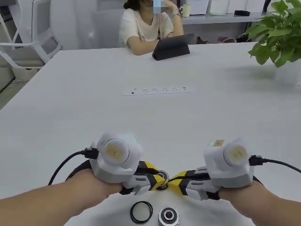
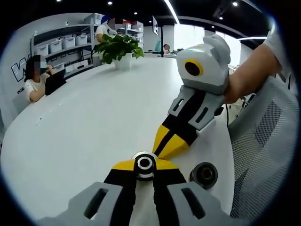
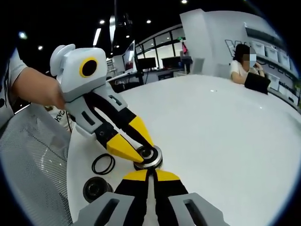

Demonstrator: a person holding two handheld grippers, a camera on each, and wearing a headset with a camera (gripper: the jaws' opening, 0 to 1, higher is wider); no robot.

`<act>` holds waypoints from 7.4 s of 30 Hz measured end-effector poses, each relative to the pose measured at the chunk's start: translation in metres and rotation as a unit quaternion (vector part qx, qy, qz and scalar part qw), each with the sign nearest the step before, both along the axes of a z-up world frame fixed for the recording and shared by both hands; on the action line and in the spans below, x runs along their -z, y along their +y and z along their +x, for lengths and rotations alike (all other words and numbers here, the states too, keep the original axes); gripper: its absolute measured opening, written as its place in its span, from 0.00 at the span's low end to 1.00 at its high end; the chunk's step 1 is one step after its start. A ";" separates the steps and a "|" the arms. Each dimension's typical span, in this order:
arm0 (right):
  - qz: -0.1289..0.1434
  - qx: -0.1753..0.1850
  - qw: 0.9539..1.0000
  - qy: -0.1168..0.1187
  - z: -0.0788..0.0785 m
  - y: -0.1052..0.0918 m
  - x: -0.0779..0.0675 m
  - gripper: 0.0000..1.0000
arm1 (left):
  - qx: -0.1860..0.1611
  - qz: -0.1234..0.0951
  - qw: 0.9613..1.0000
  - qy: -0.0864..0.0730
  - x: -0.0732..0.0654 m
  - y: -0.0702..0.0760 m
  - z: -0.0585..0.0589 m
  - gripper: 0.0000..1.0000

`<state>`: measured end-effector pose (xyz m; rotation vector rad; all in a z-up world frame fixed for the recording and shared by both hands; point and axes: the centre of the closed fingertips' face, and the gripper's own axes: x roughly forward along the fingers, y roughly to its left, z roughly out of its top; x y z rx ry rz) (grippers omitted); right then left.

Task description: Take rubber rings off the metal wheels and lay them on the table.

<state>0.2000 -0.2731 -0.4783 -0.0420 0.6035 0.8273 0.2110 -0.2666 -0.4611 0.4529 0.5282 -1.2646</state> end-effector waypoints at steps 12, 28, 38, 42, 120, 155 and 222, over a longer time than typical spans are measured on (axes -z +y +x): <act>0.100 0.068 0.992 0.046 0.006 -0.006 -0.011 0.00 | 0.003 0.002 1.000 -0.001 0.000 0.001 0.001 0.07; 0.103 0.071 0.991 0.053 0.006 -0.004 -0.013 0.00 | 0.002 0.010 1.000 0.000 0.000 0.000 0.000 0.07; 0.095 0.066 0.992 0.048 0.005 -0.004 -0.012 0.00 | 0.002 0.010 1.000 0.002 0.000 0.001 0.000 0.07; 0.094 0.065 0.992 0.048 0.005 -0.003 -0.013 0.00 | 0.001 0.010 1.000 0.001 0.000 0.001 0.000 0.07; 0.082 0.050 0.995 0.030 0.004 0.005 -0.020 0.00 | 0.003 0.022 1.000 -0.013 0.001 0.001 -0.001 0.06; 0.107 0.053 0.992 0.032 0.005 0.004 -0.027 0.00 | -0.005 0.014 1.000 -0.002 -0.001 0.004 -0.002 0.11; 0.134 0.000 0.990 0.052 -0.026 0.038 -0.061 0.00 | 0.008 -0.075 0.997 -0.011 -0.092 0.076 -0.058 0.51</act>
